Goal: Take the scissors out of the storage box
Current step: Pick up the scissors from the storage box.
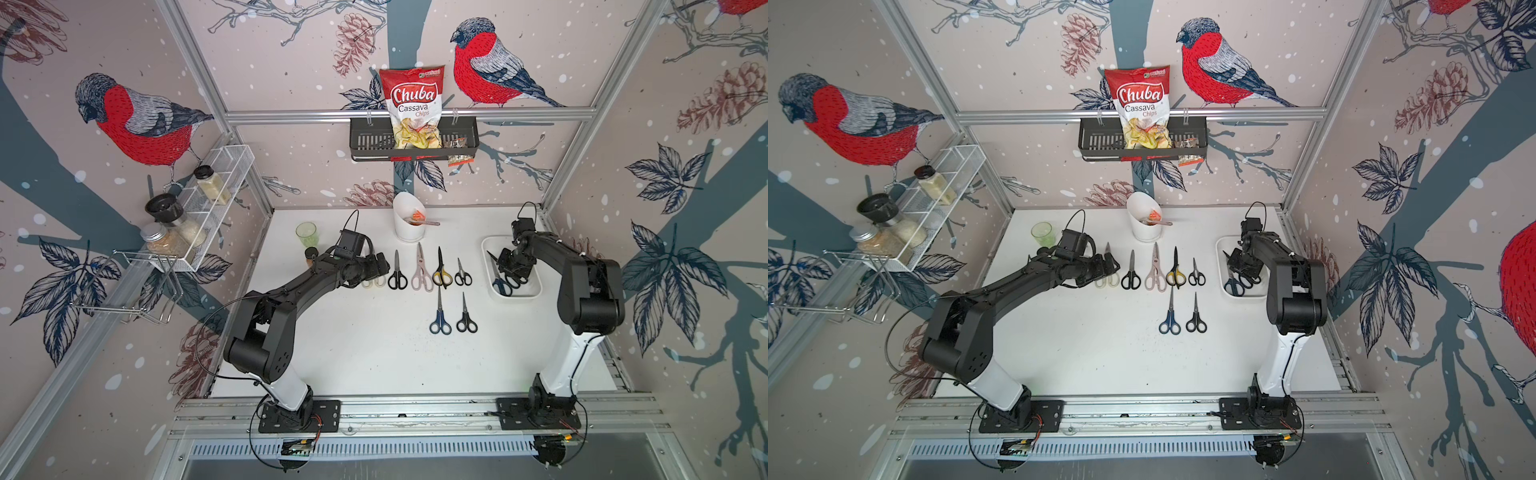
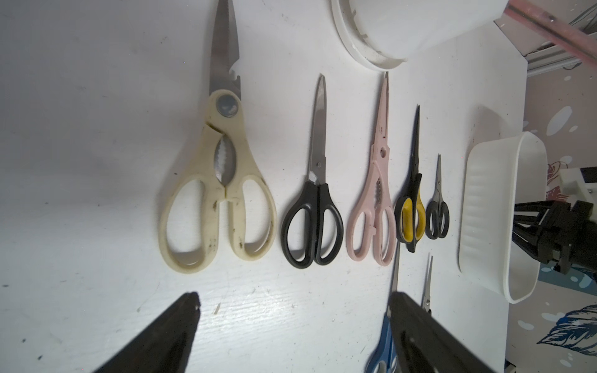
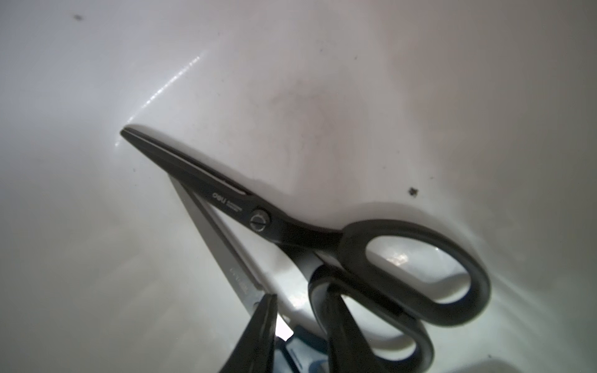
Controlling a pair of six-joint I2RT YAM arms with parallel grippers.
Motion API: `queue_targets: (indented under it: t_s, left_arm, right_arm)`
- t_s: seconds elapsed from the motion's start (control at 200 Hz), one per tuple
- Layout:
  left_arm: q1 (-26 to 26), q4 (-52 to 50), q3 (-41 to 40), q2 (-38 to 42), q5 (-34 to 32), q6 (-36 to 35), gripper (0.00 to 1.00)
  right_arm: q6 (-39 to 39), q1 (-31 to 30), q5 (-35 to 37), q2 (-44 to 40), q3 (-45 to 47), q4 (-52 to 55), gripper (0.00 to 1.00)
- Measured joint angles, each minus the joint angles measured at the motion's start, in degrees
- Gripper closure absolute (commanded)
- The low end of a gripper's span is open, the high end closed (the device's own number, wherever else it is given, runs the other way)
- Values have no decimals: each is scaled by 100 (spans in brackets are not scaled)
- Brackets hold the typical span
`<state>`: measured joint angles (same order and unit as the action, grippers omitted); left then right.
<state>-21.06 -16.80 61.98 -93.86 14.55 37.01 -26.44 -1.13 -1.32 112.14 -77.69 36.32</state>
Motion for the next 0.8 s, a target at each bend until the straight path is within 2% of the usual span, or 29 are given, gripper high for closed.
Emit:
queue_targets:
  t_s: [0.305,0.8]
  left_arm:
    - [120,-66,-179,236,-114,7,5]
    - [133,-190,-317,549,-173,57,5]
  right_arm:
    - [227,-13,216,72,138,-52,71]
    - [396,44,249,-7,382,-540,94]
